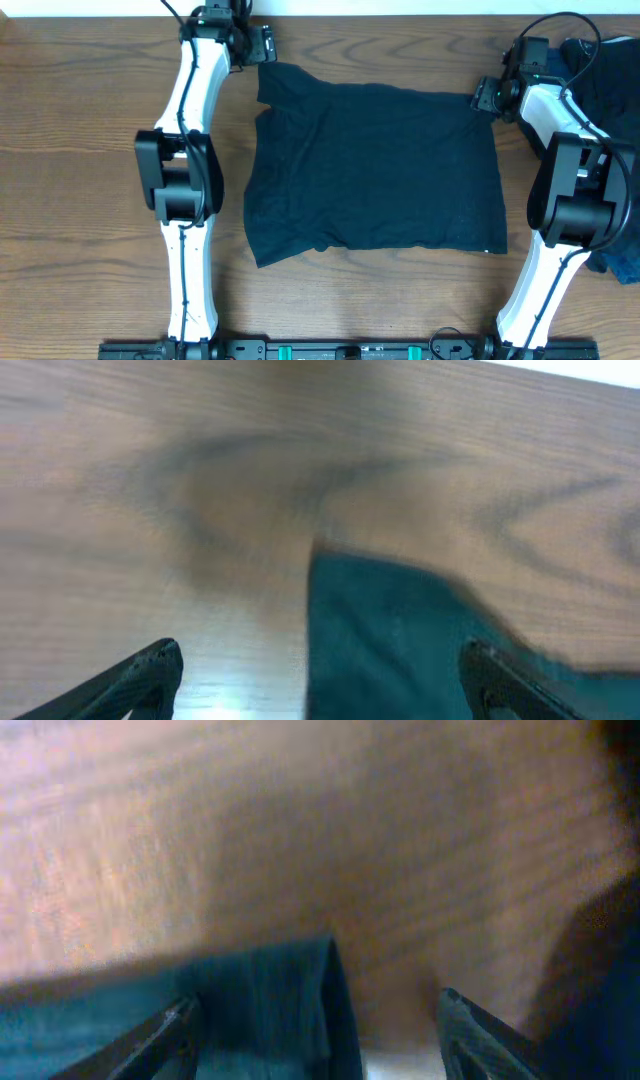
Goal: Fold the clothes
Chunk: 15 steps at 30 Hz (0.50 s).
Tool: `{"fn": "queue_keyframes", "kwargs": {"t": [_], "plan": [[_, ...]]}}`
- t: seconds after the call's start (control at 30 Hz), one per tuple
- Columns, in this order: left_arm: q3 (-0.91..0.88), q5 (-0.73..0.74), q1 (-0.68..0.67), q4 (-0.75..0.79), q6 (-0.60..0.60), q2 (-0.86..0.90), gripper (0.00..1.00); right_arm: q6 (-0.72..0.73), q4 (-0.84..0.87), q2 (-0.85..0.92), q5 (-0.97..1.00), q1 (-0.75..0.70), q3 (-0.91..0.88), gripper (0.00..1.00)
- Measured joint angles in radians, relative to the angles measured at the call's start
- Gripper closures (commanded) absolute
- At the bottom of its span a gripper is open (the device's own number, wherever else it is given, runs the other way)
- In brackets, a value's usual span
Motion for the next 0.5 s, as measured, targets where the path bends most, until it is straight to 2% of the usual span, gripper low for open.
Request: {"fn": "queue_keyframes", "kwargs": {"t": [0.07, 0.3, 0.43, 0.47, 0.5], "plan": [[-0.002, 0.0, 0.012, -0.1, 0.0, -0.064, 0.21, -0.001, -0.077, -0.031, -0.001, 0.0, 0.0, 0.27], [0.005, 0.0, 0.029, -0.428, -0.006, -0.385, 0.28, 0.03, -0.49, -0.352, -0.002, 0.048, 0.003, 0.27], [0.011, -0.001, 0.009, -0.559, -0.012, -0.504, 0.28, 0.05, -0.649, -0.494, -0.005, 0.111, 0.018, 0.26], [0.012, -0.002, 0.005, -0.578, -0.014, -0.514, 0.31, 0.053, -0.669, -0.507, -0.007, 0.127, 0.019, 0.27], [0.012, -0.005, 0.002, -0.596, -0.02, -0.518, 0.49, 0.055, -0.68, -0.509, -0.011, 0.139, 0.019, 0.26]]}}
